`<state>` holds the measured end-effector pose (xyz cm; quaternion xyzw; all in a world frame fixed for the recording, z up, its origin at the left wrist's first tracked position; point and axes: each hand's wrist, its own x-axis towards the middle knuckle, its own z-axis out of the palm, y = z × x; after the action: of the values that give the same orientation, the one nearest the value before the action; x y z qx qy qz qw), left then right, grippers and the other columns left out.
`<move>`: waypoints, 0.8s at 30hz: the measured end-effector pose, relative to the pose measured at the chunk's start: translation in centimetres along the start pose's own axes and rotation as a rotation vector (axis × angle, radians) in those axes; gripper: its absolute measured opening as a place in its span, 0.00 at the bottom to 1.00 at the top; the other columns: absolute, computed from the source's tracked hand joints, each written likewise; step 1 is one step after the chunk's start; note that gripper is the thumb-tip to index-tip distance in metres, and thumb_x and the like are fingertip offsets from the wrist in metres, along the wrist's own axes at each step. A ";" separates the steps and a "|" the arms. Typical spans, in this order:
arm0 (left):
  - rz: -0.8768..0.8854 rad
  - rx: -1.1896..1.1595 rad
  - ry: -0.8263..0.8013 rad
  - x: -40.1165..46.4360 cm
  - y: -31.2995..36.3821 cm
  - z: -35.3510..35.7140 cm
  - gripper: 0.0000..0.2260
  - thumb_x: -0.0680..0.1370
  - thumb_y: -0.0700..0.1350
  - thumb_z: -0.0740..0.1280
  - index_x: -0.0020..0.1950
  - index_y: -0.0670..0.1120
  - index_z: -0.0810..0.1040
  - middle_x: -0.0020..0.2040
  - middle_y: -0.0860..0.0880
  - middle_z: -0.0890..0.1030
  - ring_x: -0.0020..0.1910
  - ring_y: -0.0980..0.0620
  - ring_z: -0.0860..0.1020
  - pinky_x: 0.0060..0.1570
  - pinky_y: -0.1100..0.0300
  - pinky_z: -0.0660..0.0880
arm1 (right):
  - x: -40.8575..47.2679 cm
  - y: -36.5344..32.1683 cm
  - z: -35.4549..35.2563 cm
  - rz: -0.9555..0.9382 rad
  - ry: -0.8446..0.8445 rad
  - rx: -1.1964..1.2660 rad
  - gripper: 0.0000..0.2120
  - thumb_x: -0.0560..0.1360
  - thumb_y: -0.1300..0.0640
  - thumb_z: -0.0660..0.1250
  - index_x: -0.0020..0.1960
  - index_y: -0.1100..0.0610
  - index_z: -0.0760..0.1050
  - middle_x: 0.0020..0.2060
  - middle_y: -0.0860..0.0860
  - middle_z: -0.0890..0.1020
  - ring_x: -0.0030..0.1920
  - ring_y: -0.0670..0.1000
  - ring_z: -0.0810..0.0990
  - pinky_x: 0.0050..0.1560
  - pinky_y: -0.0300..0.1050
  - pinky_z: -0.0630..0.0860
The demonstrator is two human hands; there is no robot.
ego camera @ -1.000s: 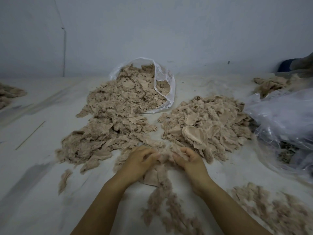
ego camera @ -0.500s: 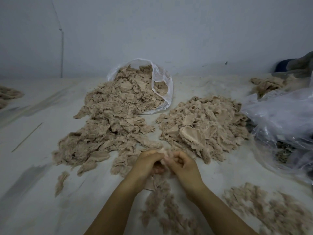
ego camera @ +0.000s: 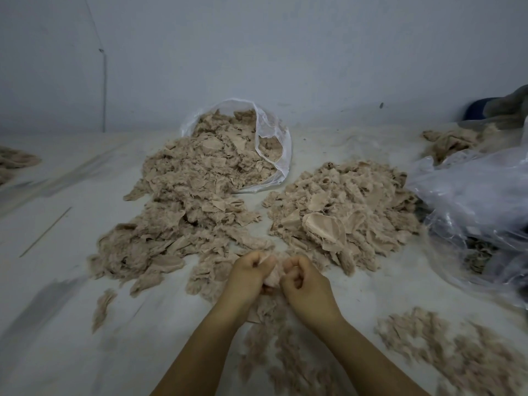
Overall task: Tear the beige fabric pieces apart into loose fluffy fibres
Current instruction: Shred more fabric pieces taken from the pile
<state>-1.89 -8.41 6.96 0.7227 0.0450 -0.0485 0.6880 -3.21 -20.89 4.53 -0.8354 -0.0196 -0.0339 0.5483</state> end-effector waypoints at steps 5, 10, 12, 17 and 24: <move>-0.018 -0.116 -0.040 -0.2 0.2 -0.2 0.11 0.80 0.43 0.61 0.43 0.41 0.79 0.36 0.44 0.82 0.33 0.50 0.81 0.33 0.59 0.79 | 0.0 0.6 -0.6 0.013 0.086 0.054 0.06 0.79 0.57 0.60 0.52 0.46 0.70 0.43 0.43 0.78 0.41 0.42 0.77 0.37 0.27 0.70; -0.024 -0.085 -0.128 -0.1 0.0 0.0 0.11 0.80 0.44 0.63 0.45 0.38 0.80 0.36 0.42 0.81 0.35 0.46 0.78 0.36 0.57 0.75 | -0.4 0.2 0.2 -0.078 0.019 0.009 0.11 0.75 0.51 0.66 0.55 0.40 0.69 0.45 0.41 0.78 0.44 0.35 0.77 0.39 0.26 0.71; -0.020 -0.057 -0.086 -0.1 -0.3 0.4 0.13 0.80 0.45 0.62 0.47 0.35 0.77 0.39 0.40 0.79 0.37 0.46 0.76 0.37 0.57 0.73 | -0.3 0.2 0.1 -0.078 0.055 -0.002 0.10 0.76 0.56 0.64 0.51 0.42 0.69 0.41 0.43 0.79 0.38 0.36 0.78 0.35 0.28 0.72; 0.167 0.135 0.187 0.3 -0.9 1.6 0.14 0.82 0.46 0.58 0.38 0.42 0.71 0.32 0.48 0.70 0.30 0.54 0.68 0.35 0.56 0.68 | -0.9 -0.1 1.2 -0.113 -0.042 -0.104 0.10 0.77 0.58 0.60 0.38 0.53 0.64 0.26 0.47 0.69 0.25 0.42 0.68 0.27 0.35 0.65; 0.253 0.228 0.203 0.8 -1.4 1.5 0.14 0.81 0.44 0.59 0.34 0.47 0.67 0.30 0.50 0.68 0.31 0.52 0.67 0.35 0.55 0.65 | 0.0 0.3 -0.3 0.218 0.066 0.258 0.13 0.79 0.59 0.56 0.41 0.59 0.75 0.31 0.56 0.83 0.28 0.49 0.79 0.30 0.42 0.77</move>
<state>-1.27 -9.82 5.43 0.7970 0.0173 0.1066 0.5942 -3.20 -21.27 4.32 -0.7536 0.0851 0.0010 0.6518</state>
